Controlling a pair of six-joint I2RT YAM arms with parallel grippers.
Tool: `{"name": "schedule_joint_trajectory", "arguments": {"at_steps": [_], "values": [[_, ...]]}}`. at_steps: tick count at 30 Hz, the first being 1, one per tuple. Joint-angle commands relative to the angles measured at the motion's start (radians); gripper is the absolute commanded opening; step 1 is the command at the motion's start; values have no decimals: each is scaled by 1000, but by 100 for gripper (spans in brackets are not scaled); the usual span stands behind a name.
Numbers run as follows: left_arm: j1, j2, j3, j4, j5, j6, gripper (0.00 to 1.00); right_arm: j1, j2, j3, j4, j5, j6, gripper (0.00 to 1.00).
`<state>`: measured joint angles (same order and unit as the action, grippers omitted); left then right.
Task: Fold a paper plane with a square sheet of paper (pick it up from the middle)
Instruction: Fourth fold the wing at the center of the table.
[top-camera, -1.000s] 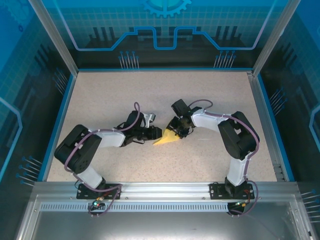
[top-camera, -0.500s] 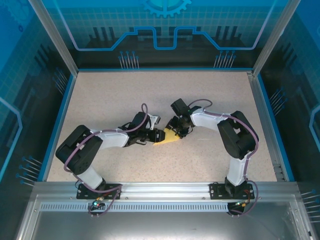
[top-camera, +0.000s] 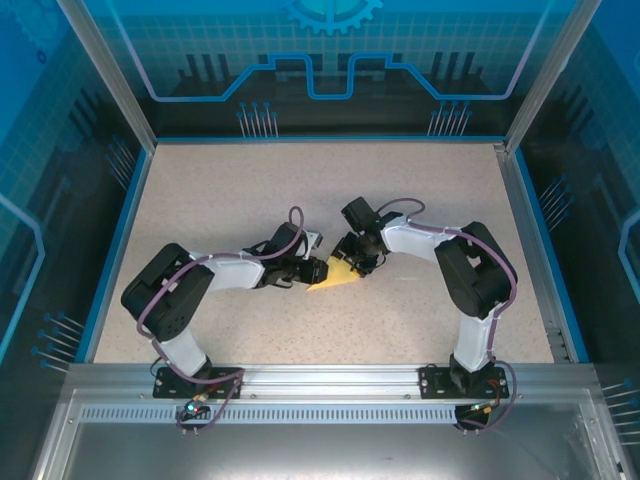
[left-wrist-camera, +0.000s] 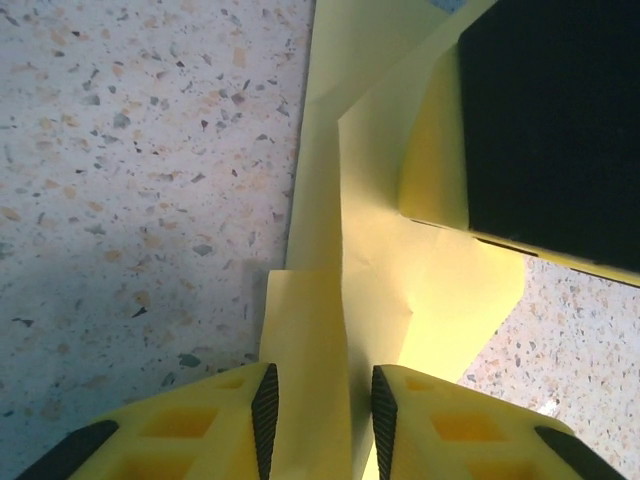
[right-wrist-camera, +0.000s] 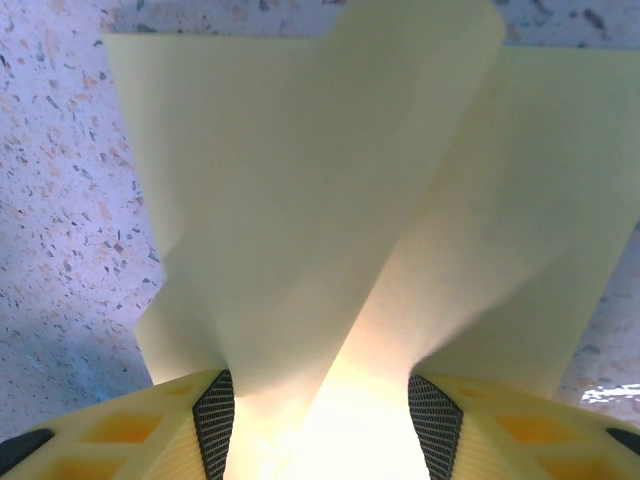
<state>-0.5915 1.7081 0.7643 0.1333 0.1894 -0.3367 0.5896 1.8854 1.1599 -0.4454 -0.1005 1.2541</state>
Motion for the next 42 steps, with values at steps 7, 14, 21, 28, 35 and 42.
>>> {"name": "schedule_joint_trajectory", "arguments": {"at_steps": [7,14,21,28,35,42], "values": [[-6,43,33,-34,-27,6,33,-2,67,-57,-170,79,16,55],[-7,54,37,-46,-32,2,30,-5,70,-58,-171,76,25,52],[-5,59,37,-46,-19,1,28,-8,81,-53,-182,70,24,46],[-5,57,32,-48,-25,1,27,-10,105,-21,-212,67,6,48],[-6,39,31,-52,-48,-4,23,-10,135,-2,-229,62,-1,51],[-5,31,32,-46,-52,-11,22,-10,163,21,-254,61,-12,55]]}}
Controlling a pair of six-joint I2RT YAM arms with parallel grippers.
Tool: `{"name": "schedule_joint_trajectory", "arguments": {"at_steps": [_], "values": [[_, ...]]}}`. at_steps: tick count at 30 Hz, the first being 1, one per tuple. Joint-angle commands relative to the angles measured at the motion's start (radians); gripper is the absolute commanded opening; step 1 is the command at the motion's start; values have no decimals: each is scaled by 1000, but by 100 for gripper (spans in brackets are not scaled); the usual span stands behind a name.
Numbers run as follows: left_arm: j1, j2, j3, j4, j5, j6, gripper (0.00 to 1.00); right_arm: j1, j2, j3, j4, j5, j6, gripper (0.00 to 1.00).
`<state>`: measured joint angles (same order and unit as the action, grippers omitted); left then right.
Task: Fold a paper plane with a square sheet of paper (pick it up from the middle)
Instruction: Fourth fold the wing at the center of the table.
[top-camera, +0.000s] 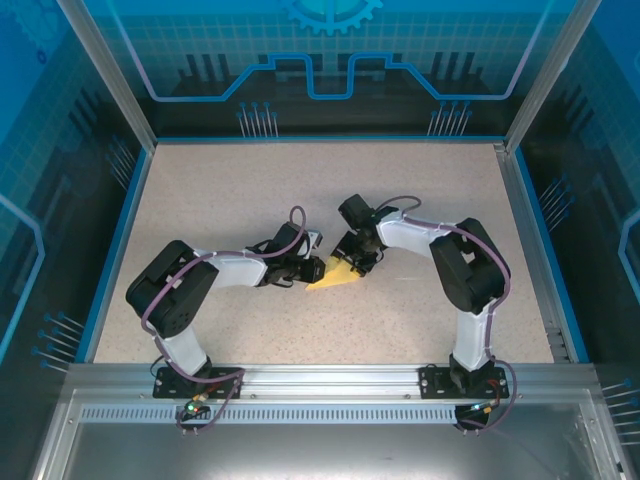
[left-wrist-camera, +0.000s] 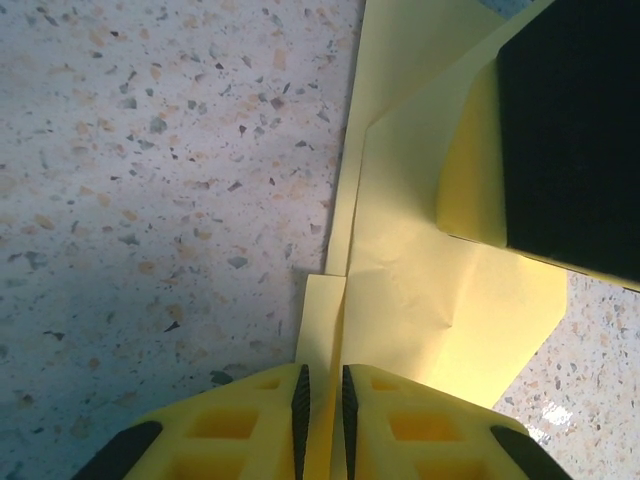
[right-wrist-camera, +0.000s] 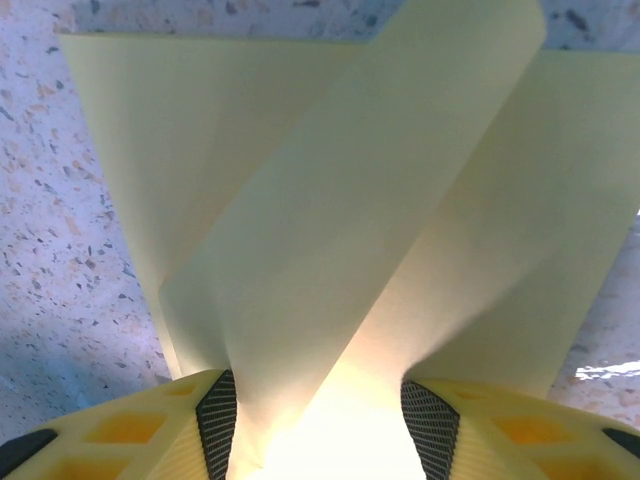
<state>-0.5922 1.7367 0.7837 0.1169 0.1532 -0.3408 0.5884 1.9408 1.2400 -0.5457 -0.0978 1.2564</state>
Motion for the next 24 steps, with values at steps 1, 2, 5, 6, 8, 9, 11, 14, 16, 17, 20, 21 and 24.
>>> {"name": "schedule_joint_trajectory", "arguments": {"at_steps": [1,2,5,6,8,9,11,14,16,17,20,21,24], "values": [[-5,0,11,-29,-15,-9,22,-9,111,-55,-159,59,-16,55],[-5,-2,12,-31,-14,-8,22,-8,115,-51,-163,59,-17,56],[-5,-10,17,-38,-11,-12,22,-9,128,-41,-176,59,-18,58],[-5,-12,19,-38,-12,-12,22,-9,132,-38,-181,59,-18,58],[-5,-22,21,-43,-13,-17,22,-9,141,-30,-192,59,-16,59],[-5,-28,22,-44,-12,-19,22,-9,144,-27,-194,59,-16,59],[-6,-45,25,-49,-11,-31,23,-9,153,-21,-198,58,-14,59],[-5,-83,22,-45,2,-58,24,-9,159,-17,-200,52,-12,59],[-3,-107,10,-22,39,-77,24,-9,158,-19,-200,53,-11,59],[-5,-118,1,-8,62,-87,24,-9,160,-19,-201,53,-12,59],[-3,-129,-27,46,123,-122,23,-10,158,-20,-200,53,-9,60],[-5,-125,-30,57,134,-135,22,-11,159,-22,-200,53,-9,60],[-5,-95,-33,101,173,-166,19,-10,158,-22,-197,50,-9,60]]}}
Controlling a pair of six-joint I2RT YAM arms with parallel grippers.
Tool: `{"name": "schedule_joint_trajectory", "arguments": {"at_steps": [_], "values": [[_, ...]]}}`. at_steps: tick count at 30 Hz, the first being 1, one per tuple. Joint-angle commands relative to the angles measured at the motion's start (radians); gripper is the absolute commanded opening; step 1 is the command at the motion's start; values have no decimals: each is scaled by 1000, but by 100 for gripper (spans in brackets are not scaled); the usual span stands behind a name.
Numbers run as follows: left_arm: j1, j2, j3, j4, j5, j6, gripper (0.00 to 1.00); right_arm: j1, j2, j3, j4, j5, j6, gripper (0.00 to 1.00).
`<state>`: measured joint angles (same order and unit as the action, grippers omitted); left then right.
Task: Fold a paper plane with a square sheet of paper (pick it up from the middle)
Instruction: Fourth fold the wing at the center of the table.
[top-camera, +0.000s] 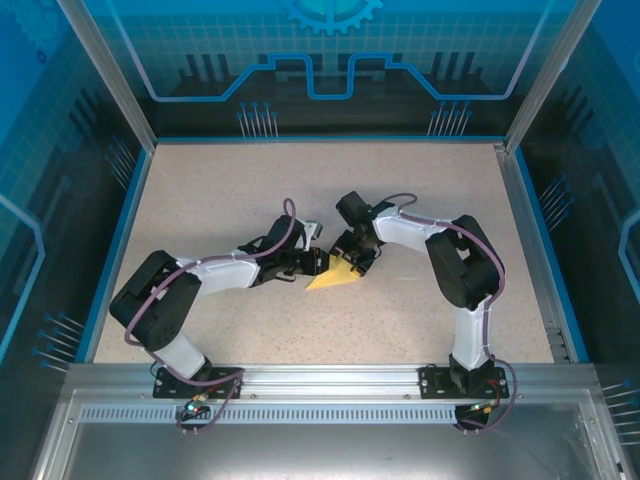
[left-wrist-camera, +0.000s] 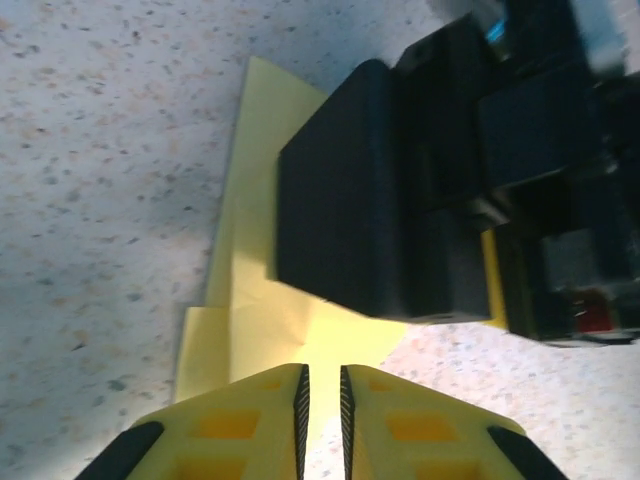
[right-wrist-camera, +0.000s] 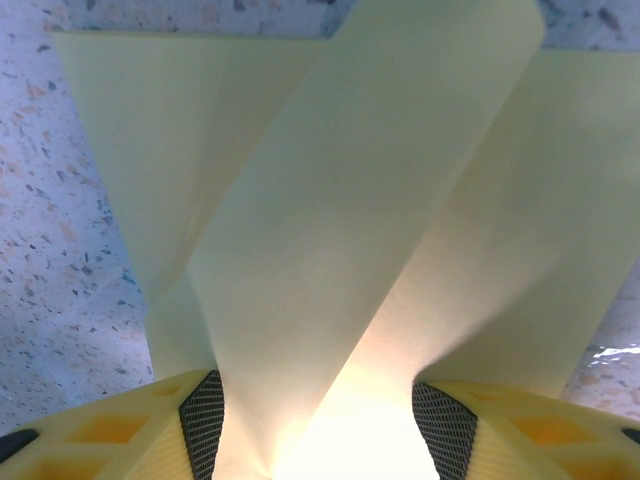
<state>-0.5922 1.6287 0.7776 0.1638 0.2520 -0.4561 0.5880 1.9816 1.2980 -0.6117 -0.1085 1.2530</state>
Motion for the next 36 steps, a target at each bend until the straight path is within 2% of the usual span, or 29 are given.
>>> {"name": "schedule_joint_trajectory", "arguments": {"at_steps": [1,8,36], "values": [[-5,31,-22,64,84,-58,17,-10,117,-80,-129,61,-6,60],[1,113,5,80,110,-66,10,-12,105,-90,-114,45,-5,60],[26,160,9,20,40,-41,6,-19,92,-95,-97,23,-6,61]]}}
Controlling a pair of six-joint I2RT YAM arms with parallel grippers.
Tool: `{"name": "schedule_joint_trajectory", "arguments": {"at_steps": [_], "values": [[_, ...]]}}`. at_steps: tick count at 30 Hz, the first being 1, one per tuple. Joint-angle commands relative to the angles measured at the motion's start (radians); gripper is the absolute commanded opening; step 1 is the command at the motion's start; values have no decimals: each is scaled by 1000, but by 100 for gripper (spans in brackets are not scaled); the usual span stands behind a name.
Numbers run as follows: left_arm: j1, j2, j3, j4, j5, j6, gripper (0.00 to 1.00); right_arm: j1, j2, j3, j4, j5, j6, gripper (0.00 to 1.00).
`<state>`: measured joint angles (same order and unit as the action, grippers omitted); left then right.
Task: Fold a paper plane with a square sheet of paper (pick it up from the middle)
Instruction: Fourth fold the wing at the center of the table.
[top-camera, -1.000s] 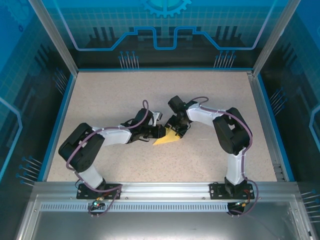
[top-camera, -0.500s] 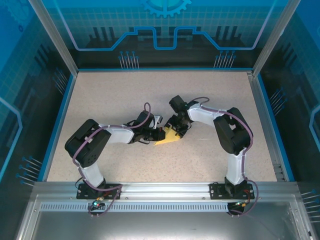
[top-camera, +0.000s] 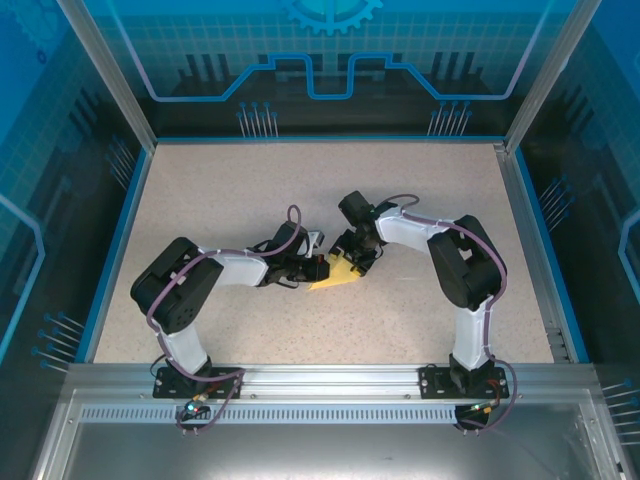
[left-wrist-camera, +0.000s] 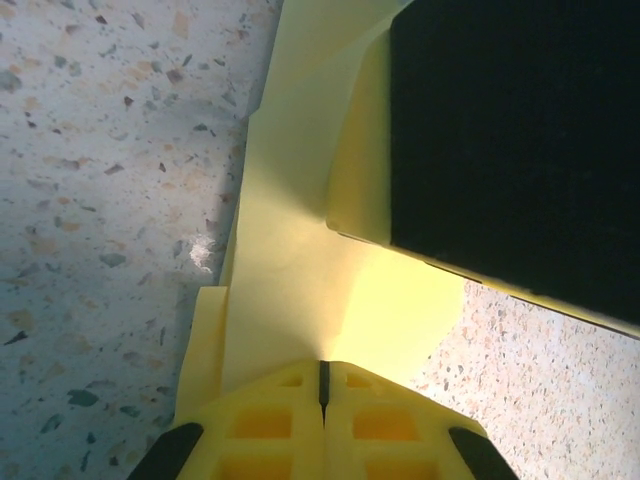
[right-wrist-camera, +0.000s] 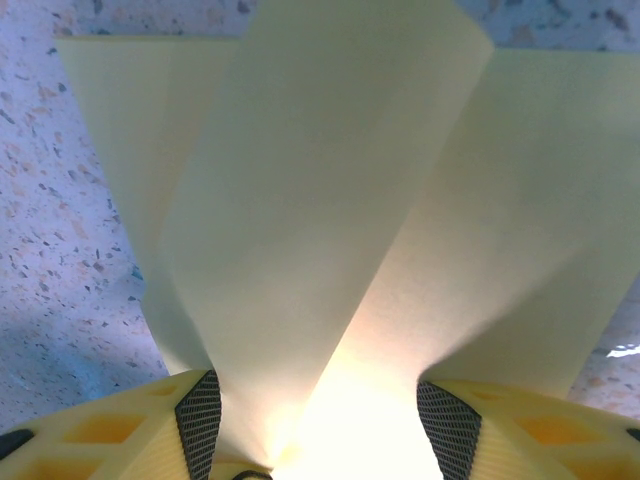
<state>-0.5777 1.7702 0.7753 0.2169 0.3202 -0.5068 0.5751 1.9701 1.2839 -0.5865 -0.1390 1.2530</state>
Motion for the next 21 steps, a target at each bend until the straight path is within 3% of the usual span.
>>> {"name": "schedule_joint_trajectory", "arguments": {"at_steps": [1,21], "values": [[11,16,12,-33,-29,10,6,-7,104,-83,-123,55,-5,61],[13,25,18,-43,-41,9,6,-6,110,-95,-119,54,3,58]]}}
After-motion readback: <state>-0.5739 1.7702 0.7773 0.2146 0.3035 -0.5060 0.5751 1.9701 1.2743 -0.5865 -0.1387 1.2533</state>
